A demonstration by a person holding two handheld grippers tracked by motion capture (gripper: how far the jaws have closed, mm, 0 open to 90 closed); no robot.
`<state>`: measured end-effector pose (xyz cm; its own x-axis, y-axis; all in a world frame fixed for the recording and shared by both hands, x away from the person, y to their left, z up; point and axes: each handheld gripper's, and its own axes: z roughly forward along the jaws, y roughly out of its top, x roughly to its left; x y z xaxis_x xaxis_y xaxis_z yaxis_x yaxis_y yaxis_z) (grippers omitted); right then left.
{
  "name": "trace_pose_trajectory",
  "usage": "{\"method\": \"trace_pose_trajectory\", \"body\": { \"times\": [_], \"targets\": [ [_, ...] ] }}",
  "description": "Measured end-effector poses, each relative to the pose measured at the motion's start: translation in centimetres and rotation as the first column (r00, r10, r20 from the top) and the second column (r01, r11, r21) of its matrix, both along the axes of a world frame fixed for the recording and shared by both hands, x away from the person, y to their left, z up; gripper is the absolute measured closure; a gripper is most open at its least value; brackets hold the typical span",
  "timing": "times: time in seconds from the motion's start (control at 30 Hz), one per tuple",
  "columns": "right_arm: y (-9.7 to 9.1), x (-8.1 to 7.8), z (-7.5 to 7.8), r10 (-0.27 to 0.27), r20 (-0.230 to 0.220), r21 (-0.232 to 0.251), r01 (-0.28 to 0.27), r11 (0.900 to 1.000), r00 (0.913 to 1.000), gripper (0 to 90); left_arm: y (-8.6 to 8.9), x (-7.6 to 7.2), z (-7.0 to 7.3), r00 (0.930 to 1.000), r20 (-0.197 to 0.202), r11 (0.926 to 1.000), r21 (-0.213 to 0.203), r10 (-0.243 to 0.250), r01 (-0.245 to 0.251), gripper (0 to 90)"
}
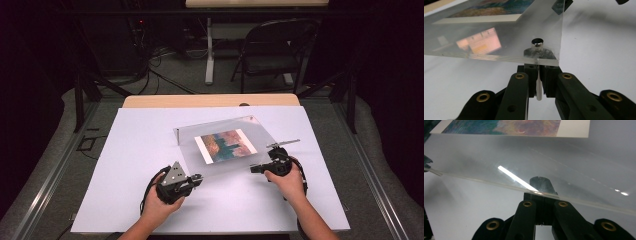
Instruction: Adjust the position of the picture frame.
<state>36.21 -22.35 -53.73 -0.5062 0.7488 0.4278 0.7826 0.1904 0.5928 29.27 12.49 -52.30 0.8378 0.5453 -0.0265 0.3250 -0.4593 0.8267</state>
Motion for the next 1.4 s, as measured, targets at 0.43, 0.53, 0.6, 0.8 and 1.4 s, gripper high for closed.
{"method": "trace_pose_trajectory", "body": {
  "times": [0.43, 0.53, 0.6, 0.8, 1.4],
  "targets": [
    [-1.1, -5.2, 2.1, -0.014, 0.176, 0.035, 0.007, 0.9993, 0.9843, 82.4, -2.6, -1.3, -2.5, 0.9965, -0.043, 0.9936, 0.084, -0.072, 0.075, 84.8],
    [-1.0, -5.8, 2.1, -0.017, 0.202, 0.049, 0.008, 0.9988, 0.9792, 78.9, -2.6, -1.1, -2.6, 0.9952, -0.049, 0.9929, 0.08, -0.084, 0.088, 84.6],
    [-1.0, -5.8, 2.0, -0.015, 0.223, 0.052, 0.004, 0.9986, 0.9747, 76.7, -2.4, -0.9, -2.7, 0.9937, -0.074, 0.9944, 0.057, -0.085, 0.089, 83.8],
    [-0.8, -5.8, 1.4, -0.009, 0.232, 0.054, -0.004, 0.9985, 0.9728, 72.8, -1.5, -0.8, -2.5, 0.9877, -0.124, 0.9952, 0.013, -0.095, 0.097, 75.2],
    [-0.8, -5.6, 1.2, -0.015, 0.261, 0.086, -0.008, 0.9962, 0.9651, 59.6, 5.4, 0.8, -1.6, 0.9859, -0.067, 0.9833, -0.088, 0.153, -0.159, 45.6]
  ]
}}
